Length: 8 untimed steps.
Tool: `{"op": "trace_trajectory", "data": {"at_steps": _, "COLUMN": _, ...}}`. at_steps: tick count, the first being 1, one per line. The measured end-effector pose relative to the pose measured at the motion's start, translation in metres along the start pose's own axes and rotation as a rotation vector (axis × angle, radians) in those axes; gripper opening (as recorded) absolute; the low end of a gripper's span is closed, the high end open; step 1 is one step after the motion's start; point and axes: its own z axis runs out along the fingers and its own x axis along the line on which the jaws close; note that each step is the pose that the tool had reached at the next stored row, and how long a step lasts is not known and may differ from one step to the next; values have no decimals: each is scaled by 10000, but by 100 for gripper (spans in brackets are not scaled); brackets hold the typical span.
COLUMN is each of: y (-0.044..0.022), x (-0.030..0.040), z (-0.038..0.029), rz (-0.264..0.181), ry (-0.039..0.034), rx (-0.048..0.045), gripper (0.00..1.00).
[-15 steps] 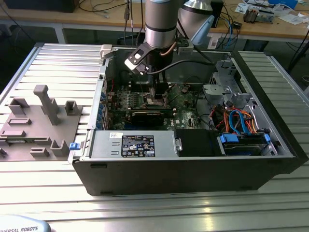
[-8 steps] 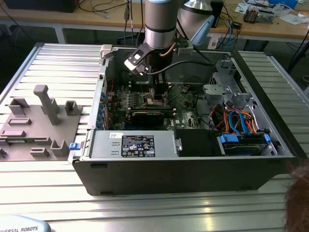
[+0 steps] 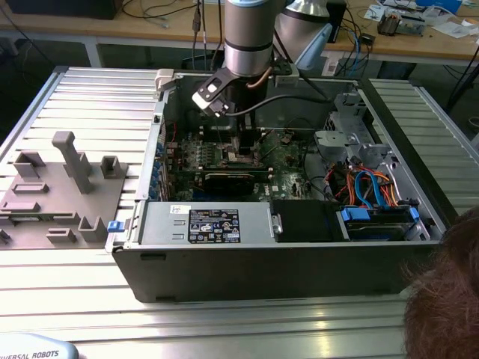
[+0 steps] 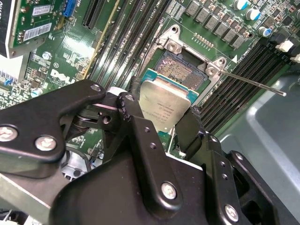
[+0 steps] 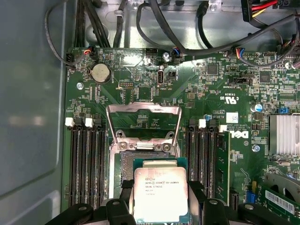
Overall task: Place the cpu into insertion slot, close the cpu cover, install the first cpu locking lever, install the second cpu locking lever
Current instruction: 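Place the cpu into insertion slot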
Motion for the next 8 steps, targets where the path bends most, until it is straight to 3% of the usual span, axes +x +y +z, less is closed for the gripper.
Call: {"op": "trace_trajectory", "data": {"at_steps": 8, "y": -2, "x": 5, "z": 22, "rz": 0, "ry": 0, "rx": 0, "gripper": 55}}
